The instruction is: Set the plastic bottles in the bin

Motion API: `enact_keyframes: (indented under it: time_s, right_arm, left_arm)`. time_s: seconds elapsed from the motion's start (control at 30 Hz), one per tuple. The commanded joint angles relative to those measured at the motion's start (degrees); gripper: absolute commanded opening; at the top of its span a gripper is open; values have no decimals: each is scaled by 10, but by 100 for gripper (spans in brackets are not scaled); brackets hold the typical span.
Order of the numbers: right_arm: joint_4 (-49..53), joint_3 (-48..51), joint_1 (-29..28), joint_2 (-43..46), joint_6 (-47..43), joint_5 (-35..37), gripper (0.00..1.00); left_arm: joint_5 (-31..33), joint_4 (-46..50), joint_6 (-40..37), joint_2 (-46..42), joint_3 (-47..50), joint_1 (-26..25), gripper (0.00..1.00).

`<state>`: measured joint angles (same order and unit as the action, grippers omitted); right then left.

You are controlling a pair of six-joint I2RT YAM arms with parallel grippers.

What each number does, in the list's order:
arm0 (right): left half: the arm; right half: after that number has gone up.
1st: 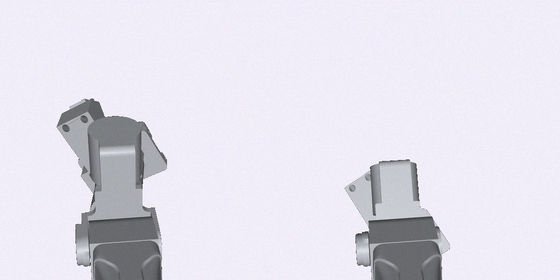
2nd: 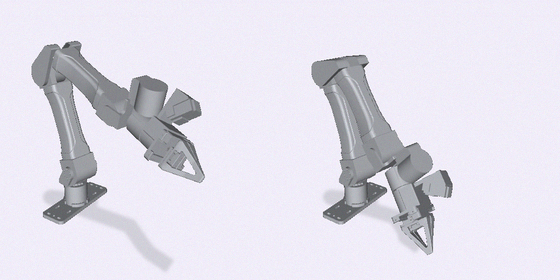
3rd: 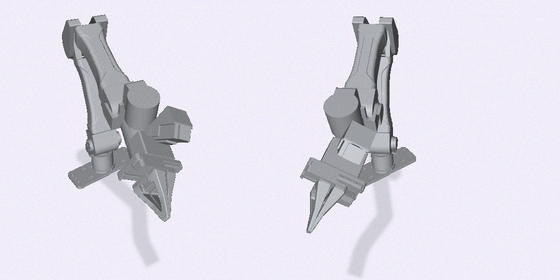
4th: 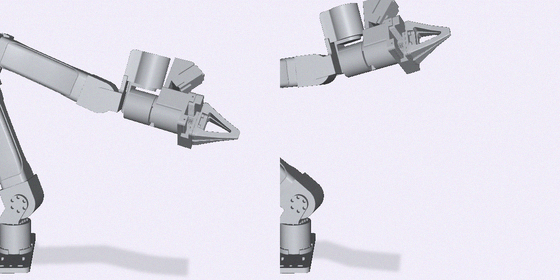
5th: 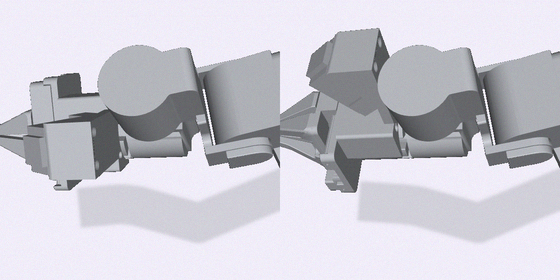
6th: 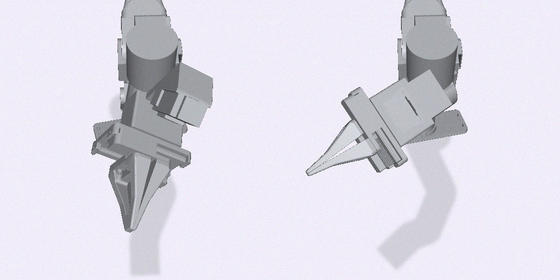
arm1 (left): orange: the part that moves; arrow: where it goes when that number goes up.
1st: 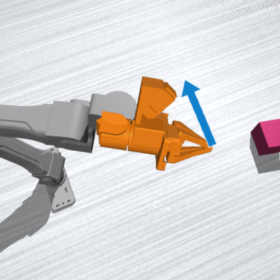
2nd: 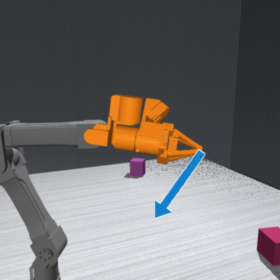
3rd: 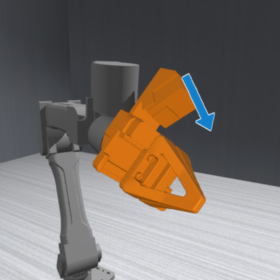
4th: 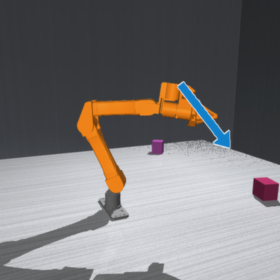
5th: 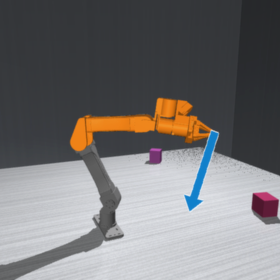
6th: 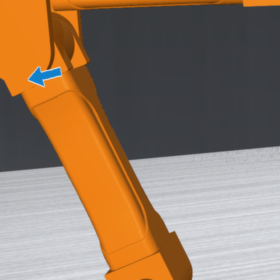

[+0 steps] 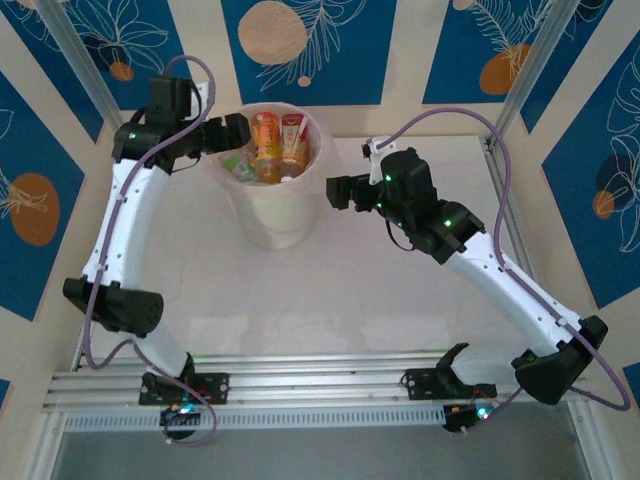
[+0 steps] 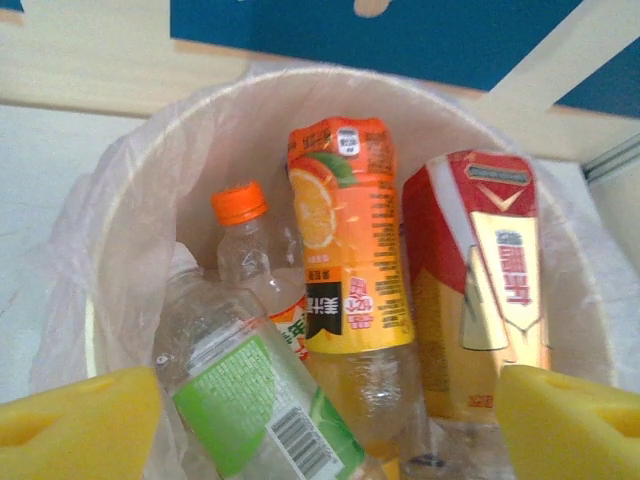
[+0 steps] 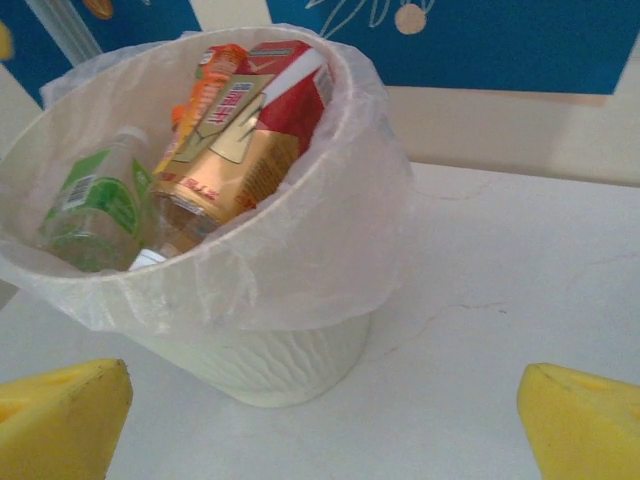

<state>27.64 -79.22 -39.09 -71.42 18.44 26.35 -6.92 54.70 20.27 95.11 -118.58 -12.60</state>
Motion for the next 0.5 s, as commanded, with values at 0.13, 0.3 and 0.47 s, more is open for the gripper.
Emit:
enact_keyframes:
  time_s: [0.13,0.3,0.47]
  right_arm:
    - [65,-13,5,27,27,100,99]
    - [129,12,16,58,46,171,99]
    - [171,71,37,106,68,223,99]
  left_arm:
    - [70,-69,-9,-138,95,8,99]
    - [149,-139,-11,-259,251,8,100]
    - [207,-247,6,-394,458,8,100]
